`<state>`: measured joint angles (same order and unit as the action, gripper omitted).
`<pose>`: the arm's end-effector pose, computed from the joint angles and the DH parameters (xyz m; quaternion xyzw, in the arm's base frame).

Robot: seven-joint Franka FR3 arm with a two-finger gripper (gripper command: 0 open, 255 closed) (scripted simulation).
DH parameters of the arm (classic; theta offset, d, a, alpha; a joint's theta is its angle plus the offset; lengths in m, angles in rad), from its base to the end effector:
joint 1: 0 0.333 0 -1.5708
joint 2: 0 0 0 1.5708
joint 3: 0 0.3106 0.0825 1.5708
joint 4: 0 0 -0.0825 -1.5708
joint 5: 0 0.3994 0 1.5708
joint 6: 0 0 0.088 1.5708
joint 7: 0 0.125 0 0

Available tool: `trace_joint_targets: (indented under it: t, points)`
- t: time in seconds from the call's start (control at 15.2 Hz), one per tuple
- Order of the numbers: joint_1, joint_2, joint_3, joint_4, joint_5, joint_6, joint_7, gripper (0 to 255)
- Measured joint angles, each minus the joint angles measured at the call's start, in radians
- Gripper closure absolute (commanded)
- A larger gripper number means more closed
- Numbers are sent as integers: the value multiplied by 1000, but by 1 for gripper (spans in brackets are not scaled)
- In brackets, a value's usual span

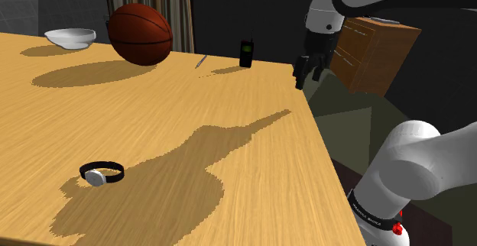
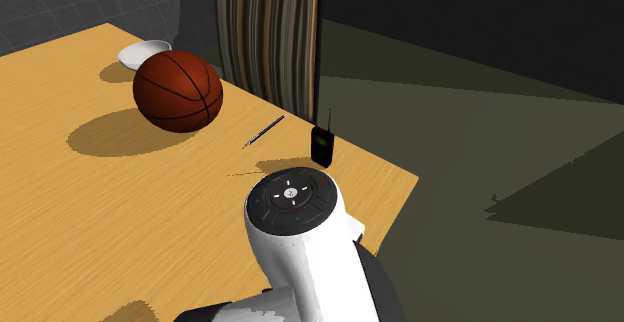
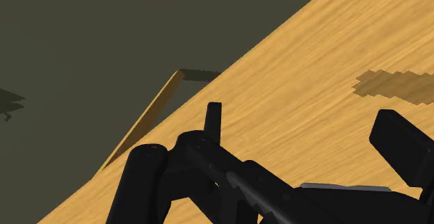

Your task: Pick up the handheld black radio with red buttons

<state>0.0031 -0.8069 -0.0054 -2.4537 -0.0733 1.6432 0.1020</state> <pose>0.3249 -0.0097 0.5343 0.9982 -0.0485 0.0000 0.0346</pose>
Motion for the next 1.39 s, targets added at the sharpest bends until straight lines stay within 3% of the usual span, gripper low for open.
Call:
trace_joint_targets:
  t: [0.46, 0.92, 1.39]
  points:
    - [-40, 180, 48, 117, -14, 91, 130, 0]
    - [-98, 444, 107, 341, -70, 161, 325, 0]
    - [-143, 696, 129, 633, -160, 141, 496, 0]
